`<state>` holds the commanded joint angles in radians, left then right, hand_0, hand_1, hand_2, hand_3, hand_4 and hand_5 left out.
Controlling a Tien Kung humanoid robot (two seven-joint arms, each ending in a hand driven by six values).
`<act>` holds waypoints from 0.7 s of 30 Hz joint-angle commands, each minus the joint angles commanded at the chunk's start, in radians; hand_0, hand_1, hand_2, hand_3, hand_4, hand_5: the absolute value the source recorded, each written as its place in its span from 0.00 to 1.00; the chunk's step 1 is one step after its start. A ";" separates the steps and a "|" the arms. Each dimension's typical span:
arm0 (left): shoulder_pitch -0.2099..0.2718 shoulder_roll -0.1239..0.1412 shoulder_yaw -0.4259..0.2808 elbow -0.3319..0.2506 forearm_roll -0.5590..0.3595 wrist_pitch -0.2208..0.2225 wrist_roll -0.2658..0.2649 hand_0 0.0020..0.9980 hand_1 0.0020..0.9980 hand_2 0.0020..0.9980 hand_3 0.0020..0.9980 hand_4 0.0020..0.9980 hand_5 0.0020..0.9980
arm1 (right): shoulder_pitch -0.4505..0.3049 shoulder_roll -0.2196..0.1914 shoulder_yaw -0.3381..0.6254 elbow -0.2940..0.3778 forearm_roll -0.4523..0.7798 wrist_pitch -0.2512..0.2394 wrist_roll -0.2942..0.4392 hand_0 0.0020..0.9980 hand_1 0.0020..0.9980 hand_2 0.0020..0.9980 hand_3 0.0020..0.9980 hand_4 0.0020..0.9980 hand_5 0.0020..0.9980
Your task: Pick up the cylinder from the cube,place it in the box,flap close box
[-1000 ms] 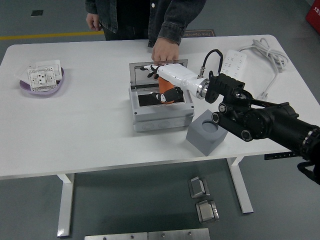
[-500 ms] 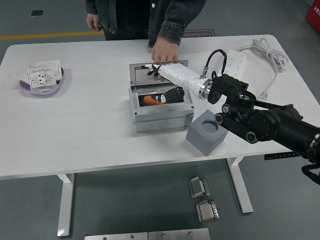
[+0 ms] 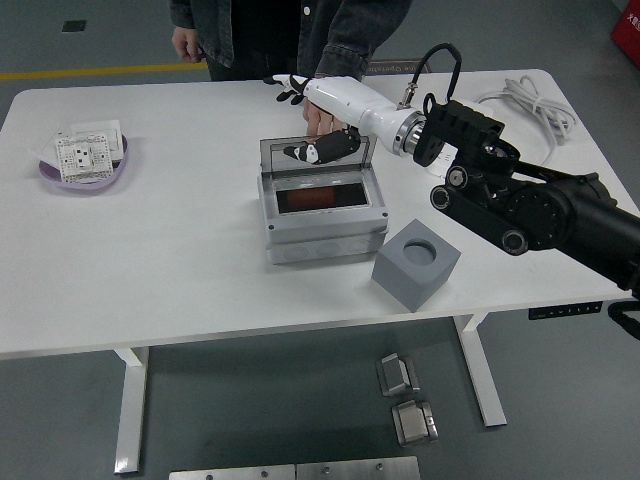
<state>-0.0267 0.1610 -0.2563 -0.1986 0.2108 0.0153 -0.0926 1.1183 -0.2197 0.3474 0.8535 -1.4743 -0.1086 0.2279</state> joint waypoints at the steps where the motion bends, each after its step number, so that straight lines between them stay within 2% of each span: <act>1: -0.001 0.001 -0.001 0.000 0.001 0.000 0.000 0.65 0.61 0.49 0.56 0.50 0.18 | 0.008 0.007 -0.010 -0.020 0.014 0.002 0.003 0.84 0.74 0.81 0.98 0.77 0.29; 4: -0.007 0.005 0.001 -0.001 0.002 0.000 0.000 0.65 0.61 0.49 0.56 0.50 0.18 | 0.032 0.034 -0.057 -0.091 0.071 0.004 0.018 0.84 0.74 0.81 0.98 0.77 0.29; 6: -0.010 0.007 0.005 -0.001 -0.003 0.000 -0.002 0.65 0.60 0.49 0.55 0.47 0.14 | 0.038 0.046 -0.090 -0.137 0.109 0.003 0.025 0.84 0.73 0.81 0.97 0.78 0.30; 10: -0.009 0.007 0.006 -0.001 -0.003 0.000 -0.002 0.65 0.60 0.49 0.55 0.47 0.14 | 0.022 0.044 -0.129 -0.193 0.143 -0.003 0.028 0.84 0.73 0.81 0.97 0.78 0.30; 13: -0.005 0.005 0.004 0.000 -0.002 0.000 -0.002 0.65 0.60 0.49 0.55 0.46 0.14 | -0.006 0.027 -0.129 -0.165 0.125 -0.009 0.023 0.85 0.74 0.81 0.96 0.78 0.32; 21: 0.001 0.002 0.035 0.000 -0.039 0.002 -0.014 0.65 0.60 0.49 0.55 0.46 0.14 | -0.080 -0.044 -0.102 -0.003 0.021 -0.036 -0.004 0.85 0.73 0.81 0.95 0.78 0.34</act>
<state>-0.0262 0.1628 -0.2212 -0.1984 0.1717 0.0172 -0.1067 1.0381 -0.2636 0.2450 0.8509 -1.4529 -0.1443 0.2235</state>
